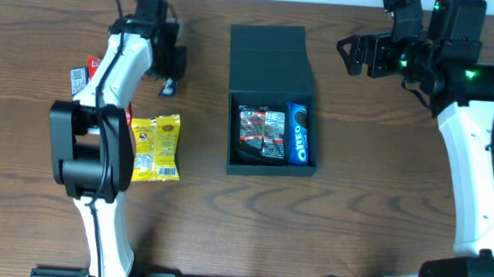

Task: Pack container
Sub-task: 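Lift the Dairy Milk bar and carry it toward the box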

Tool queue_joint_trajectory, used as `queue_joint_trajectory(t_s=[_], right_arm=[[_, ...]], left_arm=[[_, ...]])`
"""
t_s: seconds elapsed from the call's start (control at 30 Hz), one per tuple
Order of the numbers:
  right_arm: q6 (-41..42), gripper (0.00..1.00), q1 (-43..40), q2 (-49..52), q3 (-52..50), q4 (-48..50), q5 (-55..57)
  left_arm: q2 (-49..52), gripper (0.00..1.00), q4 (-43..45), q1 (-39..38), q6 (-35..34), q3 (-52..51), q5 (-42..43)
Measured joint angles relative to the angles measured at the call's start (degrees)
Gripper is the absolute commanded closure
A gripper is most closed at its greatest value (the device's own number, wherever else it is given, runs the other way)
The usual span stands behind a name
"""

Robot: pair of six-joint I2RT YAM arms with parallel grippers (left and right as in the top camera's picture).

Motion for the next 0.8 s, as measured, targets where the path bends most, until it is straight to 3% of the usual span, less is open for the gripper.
queue_joint_trajectory(t_s=[0.13, 0.4, 0.47, 0.57, 0.8], right_arm=[[0.0, 0.01, -1.2, 0.0, 0.0, -0.1, 0.3], [2.8, 0.01, -5.8, 0.0, 0.0, -0.2, 4.7], [3.3, 0.01, -7.2, 0.0, 0.0, -0.3, 5.4], [3.7, 0.01, -8.6, 0.0, 0.0, -0.9, 6.0], [3.8, 0.01, -9.3, 0.0, 0.0, -2.8, 6.4]], left_arm=[[-5.0, 0.69, 0.0, -5.5, -2.3, 1.6, 0.0], [-6.7, 0.74, -2.1, -16.9, -13.6, 2.3, -0.2], [-6.7, 0.69, -3.1, -20.1, -16.3, 2.3, -2.9], [-6.7, 0.48, -5.4, -23.3, -19.9, 2.3, -10.6], [-6.7, 0.38, -6.6, -21.1, -27.9, 2.3, -19.9]])
